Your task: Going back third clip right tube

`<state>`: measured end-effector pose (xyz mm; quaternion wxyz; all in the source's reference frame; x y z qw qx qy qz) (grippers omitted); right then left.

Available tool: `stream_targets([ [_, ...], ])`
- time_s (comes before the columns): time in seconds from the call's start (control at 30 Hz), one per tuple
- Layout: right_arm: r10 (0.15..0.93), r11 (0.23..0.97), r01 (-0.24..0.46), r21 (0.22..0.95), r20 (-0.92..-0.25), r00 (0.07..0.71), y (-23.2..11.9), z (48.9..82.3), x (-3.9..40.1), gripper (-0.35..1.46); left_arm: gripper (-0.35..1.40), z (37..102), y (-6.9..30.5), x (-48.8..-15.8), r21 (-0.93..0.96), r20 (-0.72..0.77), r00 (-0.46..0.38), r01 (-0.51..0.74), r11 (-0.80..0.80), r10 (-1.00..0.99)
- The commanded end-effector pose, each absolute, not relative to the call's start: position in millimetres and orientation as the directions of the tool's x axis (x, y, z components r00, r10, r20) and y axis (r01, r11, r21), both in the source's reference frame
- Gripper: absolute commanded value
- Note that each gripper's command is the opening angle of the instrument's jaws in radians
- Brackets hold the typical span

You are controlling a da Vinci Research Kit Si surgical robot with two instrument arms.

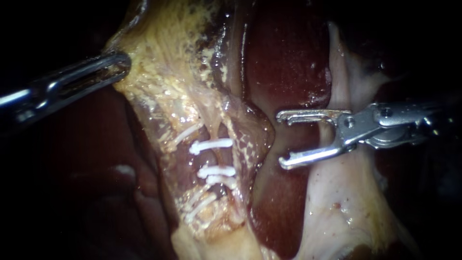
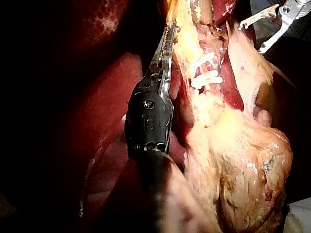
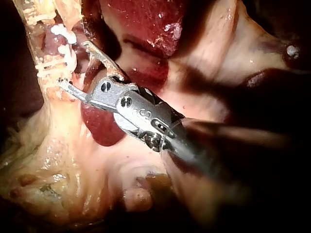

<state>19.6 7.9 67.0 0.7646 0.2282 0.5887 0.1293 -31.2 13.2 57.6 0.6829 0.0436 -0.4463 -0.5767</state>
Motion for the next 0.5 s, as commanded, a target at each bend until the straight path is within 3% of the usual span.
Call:
stream_targets([
  [0.03,0.466,0.863,0.071,0.501,-0.841,0.274,7.8,67.2,19.6,0.60,-0.35,57.8,13.2,-31.5,0.576,0.556,-0.059,0.746,0.334,-0.829],
  [0.3,0.465,0.862,0.077,0.501,-0.842,0.274,7.6,67.4,19.7,0.60,-0.35,61.4,13.5,-37.2,0.591,0.549,-0.044,0.726,0.350,-0.835],
  [0.5,0.465,0.862,0.077,0.501,-0.842,0.274,7.6,67.3,19.7,0.60,-0.35,61.9,13.3,-38.1,0.591,0.542,-0.032,0.725,0.354,-0.840],
])
